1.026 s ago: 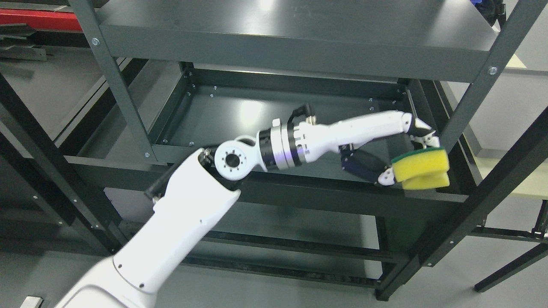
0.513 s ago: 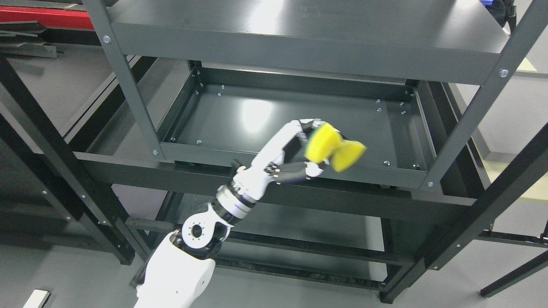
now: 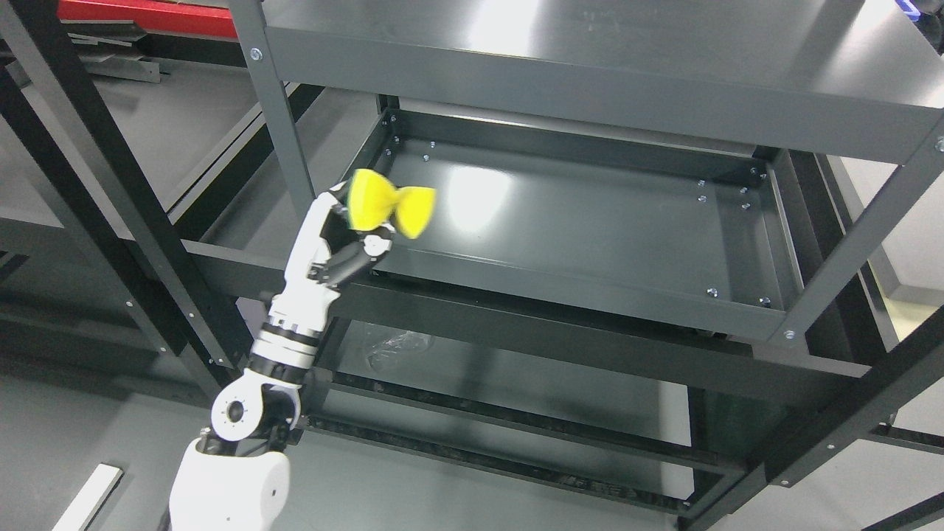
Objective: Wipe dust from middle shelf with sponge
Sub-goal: 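Lower the left hand holding the sponge away from the shelf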
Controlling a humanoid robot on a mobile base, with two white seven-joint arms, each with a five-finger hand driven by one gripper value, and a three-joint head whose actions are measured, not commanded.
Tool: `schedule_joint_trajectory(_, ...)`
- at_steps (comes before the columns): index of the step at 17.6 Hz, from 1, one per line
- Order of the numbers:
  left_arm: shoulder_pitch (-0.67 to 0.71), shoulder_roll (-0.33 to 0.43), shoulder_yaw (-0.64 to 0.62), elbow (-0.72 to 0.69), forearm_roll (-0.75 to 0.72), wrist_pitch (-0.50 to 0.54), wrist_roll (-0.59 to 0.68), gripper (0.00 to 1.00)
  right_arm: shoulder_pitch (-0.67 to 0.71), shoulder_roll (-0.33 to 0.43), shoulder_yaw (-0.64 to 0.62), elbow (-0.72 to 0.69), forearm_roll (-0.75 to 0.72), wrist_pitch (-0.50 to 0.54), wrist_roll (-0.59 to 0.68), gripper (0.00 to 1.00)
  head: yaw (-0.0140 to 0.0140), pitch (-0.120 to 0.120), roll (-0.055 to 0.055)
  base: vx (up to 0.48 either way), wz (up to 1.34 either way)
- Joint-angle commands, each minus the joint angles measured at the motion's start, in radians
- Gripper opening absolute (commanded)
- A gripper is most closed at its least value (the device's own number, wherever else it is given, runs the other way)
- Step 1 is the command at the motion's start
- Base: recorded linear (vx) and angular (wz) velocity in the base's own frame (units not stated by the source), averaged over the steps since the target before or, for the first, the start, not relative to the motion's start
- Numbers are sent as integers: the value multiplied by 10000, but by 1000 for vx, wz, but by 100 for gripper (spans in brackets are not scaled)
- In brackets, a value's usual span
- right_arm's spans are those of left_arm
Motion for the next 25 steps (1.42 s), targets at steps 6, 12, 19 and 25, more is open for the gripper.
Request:
schedule_joint_trajectory(6, 1491, 166, 793, -939, -294, 253, 839, 3, -8, -175, 0, -175, 0, 723, 8, 100, 0, 0, 0, 5, -63)
schedule_joint_trajectory(12, 865, 166, -189, -451, -125, 945, 1947, 3, 7, -175, 0, -175, 0, 723, 8, 100, 0, 0, 0, 0, 0)
schedule_joint_trajectory(19, 509, 166, -18, -327, -95, 333, 1149, 3, -8, -175, 0, -175, 0, 723, 8, 100, 0, 0, 0, 6, -23)
schedule_joint_trajectory(25, 585, 166, 1126, 241, -95, 408, 1303, 3, -8, -175, 0, -175, 0, 723, 8, 100, 0, 0, 0, 14, -60)
